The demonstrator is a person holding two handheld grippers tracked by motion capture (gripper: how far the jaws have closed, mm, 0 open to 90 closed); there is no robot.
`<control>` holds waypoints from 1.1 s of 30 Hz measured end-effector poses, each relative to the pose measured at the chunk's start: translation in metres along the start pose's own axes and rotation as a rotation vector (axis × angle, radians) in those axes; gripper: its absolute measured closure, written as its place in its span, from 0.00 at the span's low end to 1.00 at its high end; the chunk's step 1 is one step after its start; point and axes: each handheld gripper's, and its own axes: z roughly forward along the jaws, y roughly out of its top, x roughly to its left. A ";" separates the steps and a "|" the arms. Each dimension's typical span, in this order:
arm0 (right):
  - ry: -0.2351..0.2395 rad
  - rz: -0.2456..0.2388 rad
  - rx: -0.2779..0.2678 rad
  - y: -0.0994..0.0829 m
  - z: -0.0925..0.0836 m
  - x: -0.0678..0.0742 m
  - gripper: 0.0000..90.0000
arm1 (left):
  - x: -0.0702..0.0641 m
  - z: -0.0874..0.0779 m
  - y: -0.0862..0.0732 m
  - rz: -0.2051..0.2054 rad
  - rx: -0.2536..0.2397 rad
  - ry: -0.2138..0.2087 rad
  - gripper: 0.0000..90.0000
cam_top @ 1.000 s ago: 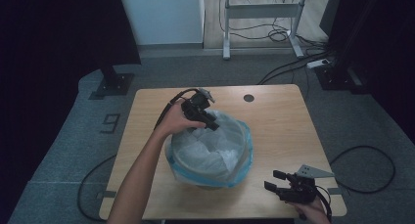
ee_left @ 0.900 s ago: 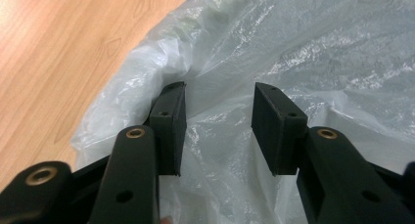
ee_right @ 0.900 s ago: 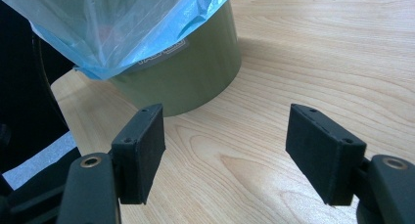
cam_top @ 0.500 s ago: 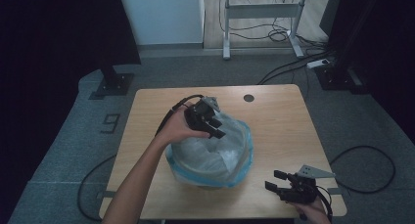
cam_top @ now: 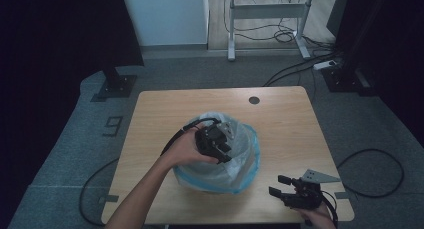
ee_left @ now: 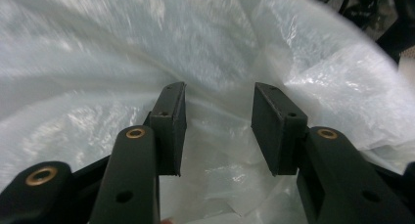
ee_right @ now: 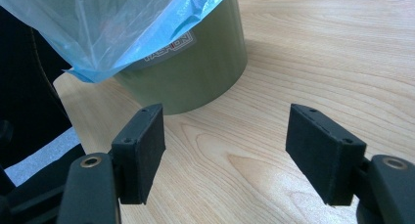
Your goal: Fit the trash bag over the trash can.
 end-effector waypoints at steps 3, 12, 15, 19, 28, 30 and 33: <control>0.002 -0.003 0.003 0.000 0.001 0.001 0.34 | 0.000 0.003 0.000 -0.005 0.029 0.009 0.63; -0.005 -0.003 0.002 0.000 -0.001 -0.001 0.34 | 0.005 -0.024 -0.010 -0.047 -0.060 0.039 0.58; -0.008 -0.002 0.003 0.000 -0.002 -0.001 0.34 | 0.003 -0.037 -0.022 -0.055 -0.073 0.045 0.58; -0.008 -0.003 0.001 0.000 -0.001 -0.001 0.34 | -0.001 -0.045 -0.038 -0.060 -0.050 0.046 0.59; -0.009 -0.003 0.003 0.001 0.001 -0.001 0.34 | 0.002 -0.043 -0.068 -0.112 0.003 0.023 0.59; -0.009 -0.004 0.003 0.001 0.001 -0.001 0.34 | 0.004 -0.042 -0.071 -0.120 0.004 0.025 0.58; -0.009 -0.005 0.004 0.001 0.001 -0.001 0.34 | 0.006 -0.039 -0.072 -0.125 -0.003 0.026 0.56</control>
